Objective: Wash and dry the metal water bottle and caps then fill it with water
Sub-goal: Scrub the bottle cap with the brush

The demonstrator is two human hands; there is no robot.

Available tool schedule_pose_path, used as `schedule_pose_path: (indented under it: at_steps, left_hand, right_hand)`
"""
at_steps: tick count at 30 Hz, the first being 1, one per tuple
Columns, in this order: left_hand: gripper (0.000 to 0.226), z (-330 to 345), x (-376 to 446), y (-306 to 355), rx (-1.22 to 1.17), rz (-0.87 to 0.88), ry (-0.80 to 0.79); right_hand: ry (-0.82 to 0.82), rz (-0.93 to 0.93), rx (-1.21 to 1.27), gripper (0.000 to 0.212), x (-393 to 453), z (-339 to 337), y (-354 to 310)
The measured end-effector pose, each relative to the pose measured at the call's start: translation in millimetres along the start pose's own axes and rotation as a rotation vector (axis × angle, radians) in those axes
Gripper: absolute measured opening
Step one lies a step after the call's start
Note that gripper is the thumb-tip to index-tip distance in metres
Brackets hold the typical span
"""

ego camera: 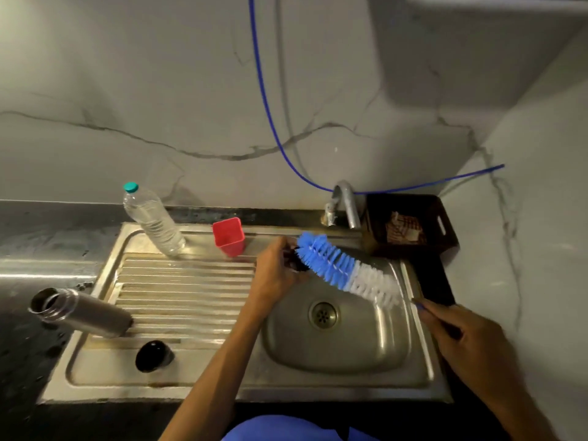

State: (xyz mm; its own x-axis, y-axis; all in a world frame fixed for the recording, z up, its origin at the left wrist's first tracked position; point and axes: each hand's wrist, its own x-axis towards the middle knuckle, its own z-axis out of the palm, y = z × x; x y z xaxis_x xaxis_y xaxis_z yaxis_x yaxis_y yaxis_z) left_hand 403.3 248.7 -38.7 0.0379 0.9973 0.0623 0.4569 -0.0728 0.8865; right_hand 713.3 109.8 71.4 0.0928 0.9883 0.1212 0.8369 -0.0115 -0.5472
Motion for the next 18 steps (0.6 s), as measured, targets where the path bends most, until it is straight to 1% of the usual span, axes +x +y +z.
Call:
schedule_pose_path:
  at_steps: [2,3,5,7,9,11,14,15,18]
  left_hand:
    - [0.057,8.0,-0.1,4.6,0.089,0.099,-0.044]
    - [0.057,11.5,-1.8,7.3,0.158,0.164,-0.079]
    - [0.060,21.1,-6.6,14.6,0.292,0.262,-0.163]
    - [0.063,27.3,-10.4,18.6,0.296,0.294,-0.220]
    - [0.064,23.6,-11.1,24.1,0.166,0.225,-0.225]
    - [0.062,14.1,-9.3,29.0,0.007,0.103,-0.170]
    - [0.056,2.6,-10.6,36.3,-0.387,-0.084,-0.189]
    - [0.054,1.9,-11.8,38.0,-0.477,-0.140,-0.179]
    - [0.048,5.1,-16.4,44.0,-0.644,-0.271,-0.095]
  right_hand:
    - [0.048,-0.059,-0.265,0.025,-1.0,-23.4,8.6]
    - [0.043,-0.091,-0.368,0.025,-0.2,-30.4,10.6]
    - [0.052,-0.206,-0.508,0.026,2.2,-39.3,19.0]
    - [0.079,-0.342,-0.586,0.027,5.5,-42.4,31.8]
    - [0.097,-0.428,-0.580,0.033,8.5,-46.4,45.3]
    - [0.101,-0.438,-0.517,0.036,9.9,-53.8,58.7]
    - [0.084,-0.387,-0.382,0.038,8.1,-57.8,69.6]
    - [0.064,-0.369,-0.332,0.038,7.3,-56.3,70.0]
    - [0.020,-0.298,-0.192,0.035,5.4,-44.6,68.7]
